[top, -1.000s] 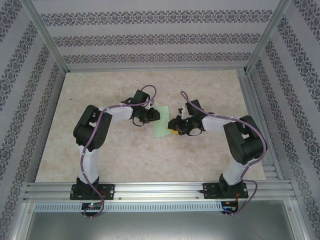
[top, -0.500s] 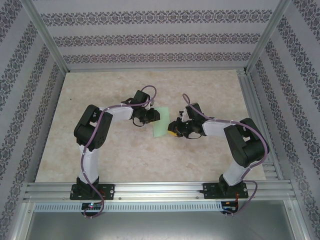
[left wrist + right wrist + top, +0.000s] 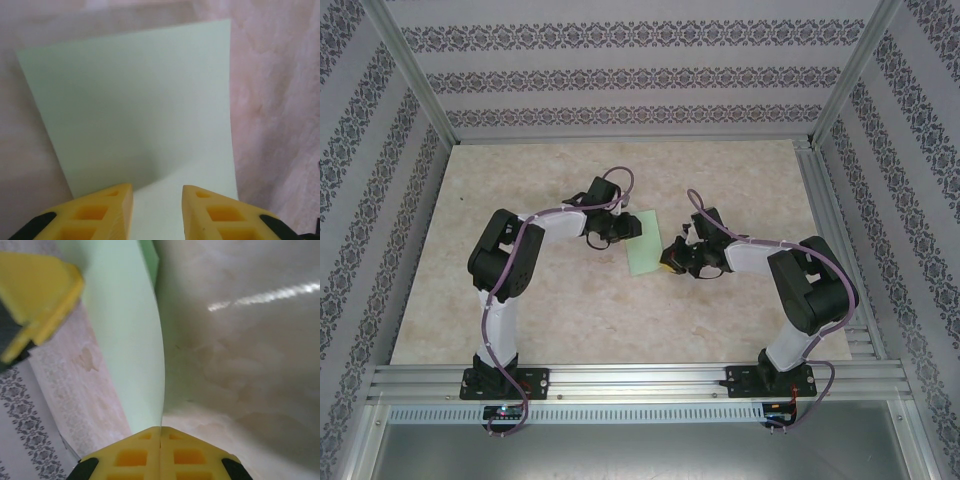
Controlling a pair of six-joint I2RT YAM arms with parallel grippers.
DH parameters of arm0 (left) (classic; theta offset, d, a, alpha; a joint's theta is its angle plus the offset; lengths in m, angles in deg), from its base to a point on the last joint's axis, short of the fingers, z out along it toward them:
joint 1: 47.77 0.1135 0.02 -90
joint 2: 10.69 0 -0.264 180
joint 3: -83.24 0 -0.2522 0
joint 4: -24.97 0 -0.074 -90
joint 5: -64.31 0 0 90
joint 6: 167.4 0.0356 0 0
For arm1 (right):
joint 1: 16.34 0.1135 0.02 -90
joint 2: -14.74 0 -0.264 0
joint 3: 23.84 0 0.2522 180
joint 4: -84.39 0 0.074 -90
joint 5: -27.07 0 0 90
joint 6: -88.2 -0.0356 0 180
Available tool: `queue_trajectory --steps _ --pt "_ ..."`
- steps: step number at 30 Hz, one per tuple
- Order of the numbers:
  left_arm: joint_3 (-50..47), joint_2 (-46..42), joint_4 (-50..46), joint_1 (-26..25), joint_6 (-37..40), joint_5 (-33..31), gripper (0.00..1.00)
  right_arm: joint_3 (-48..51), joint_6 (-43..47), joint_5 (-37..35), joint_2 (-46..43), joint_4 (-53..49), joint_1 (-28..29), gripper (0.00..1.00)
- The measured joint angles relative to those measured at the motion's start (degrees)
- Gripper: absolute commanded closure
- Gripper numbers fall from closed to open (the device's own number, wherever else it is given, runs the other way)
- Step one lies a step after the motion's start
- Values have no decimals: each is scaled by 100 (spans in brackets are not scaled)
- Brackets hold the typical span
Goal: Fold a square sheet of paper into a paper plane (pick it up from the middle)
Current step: Third fold the triangle at the center of the table.
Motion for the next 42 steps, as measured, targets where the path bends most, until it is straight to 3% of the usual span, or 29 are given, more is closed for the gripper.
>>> queue_trajectory --steps 12,22,30,42 --pt "164 129 -142 105 232 -254 74 -210 229 -142 -111 -629 17 97" --pt "195 232 -179 105 284 -254 75 -754 240 -96 -39 -509 225 96" --pt "195 240 -175 105 286 -251 75 -1202 243 -57 501 -251 389 95" --pt "195 240 -173 105 284 -247 75 -1259 219 -33 881 -57 426 94"
